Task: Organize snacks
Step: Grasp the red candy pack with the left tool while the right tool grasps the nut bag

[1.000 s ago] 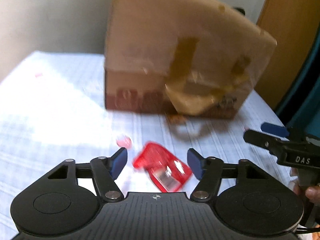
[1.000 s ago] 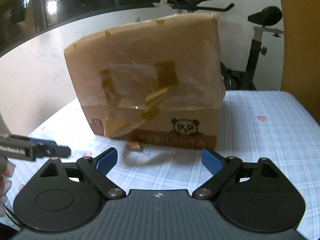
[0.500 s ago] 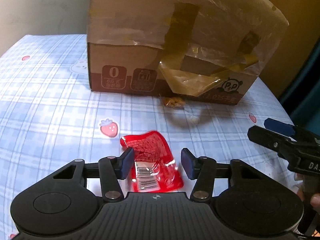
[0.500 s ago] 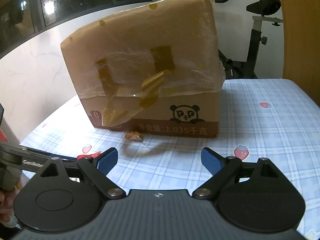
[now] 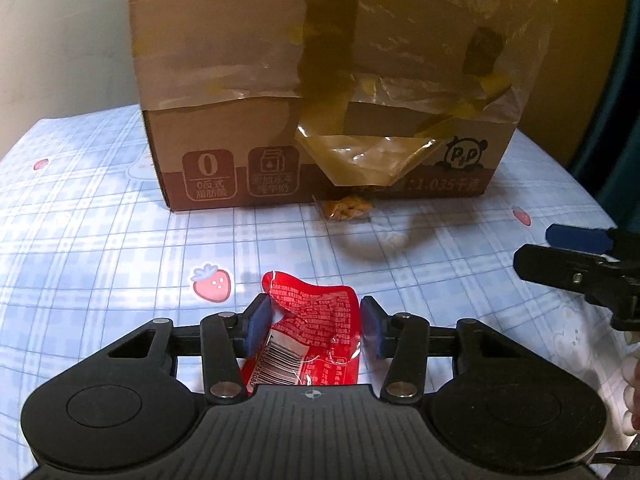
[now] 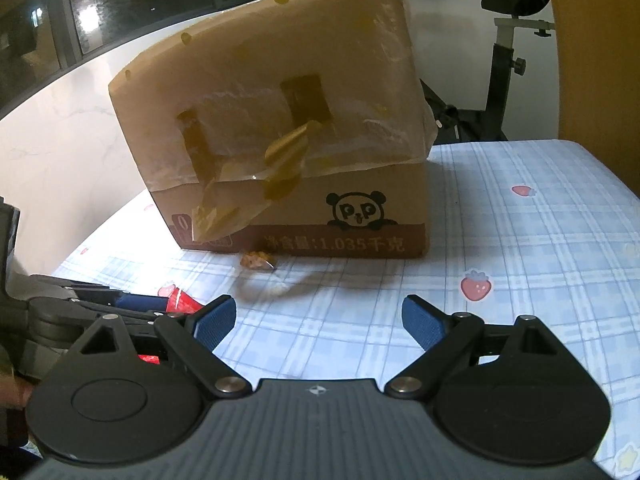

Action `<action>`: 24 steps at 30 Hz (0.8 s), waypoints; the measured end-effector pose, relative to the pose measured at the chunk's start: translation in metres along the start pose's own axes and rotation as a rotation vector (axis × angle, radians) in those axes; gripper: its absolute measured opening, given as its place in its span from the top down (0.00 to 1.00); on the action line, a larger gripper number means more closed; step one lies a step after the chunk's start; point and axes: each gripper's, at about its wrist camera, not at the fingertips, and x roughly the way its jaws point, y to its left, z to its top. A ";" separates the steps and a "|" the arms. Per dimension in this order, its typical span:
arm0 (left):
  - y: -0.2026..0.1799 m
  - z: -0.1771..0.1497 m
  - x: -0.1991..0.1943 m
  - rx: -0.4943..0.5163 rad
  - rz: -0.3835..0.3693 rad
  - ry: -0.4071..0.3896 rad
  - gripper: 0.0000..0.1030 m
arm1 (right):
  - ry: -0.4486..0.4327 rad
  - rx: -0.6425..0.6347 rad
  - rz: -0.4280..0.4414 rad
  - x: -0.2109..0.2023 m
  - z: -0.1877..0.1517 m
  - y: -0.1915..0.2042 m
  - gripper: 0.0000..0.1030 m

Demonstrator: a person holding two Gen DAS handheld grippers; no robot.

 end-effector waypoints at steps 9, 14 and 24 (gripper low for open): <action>0.035 -0.013 -0.016 -0.105 0.061 -0.035 0.51 | 0.040 -0.005 0.052 0.025 0.007 0.011 0.24; 0.055 -0.017 -0.021 -0.146 0.076 -0.058 0.51 | 0.052 -0.087 0.063 0.055 0.020 0.030 0.33; 0.076 -0.021 -0.025 -0.177 0.037 -0.100 0.51 | 0.104 -0.056 -0.034 0.112 0.035 0.057 0.27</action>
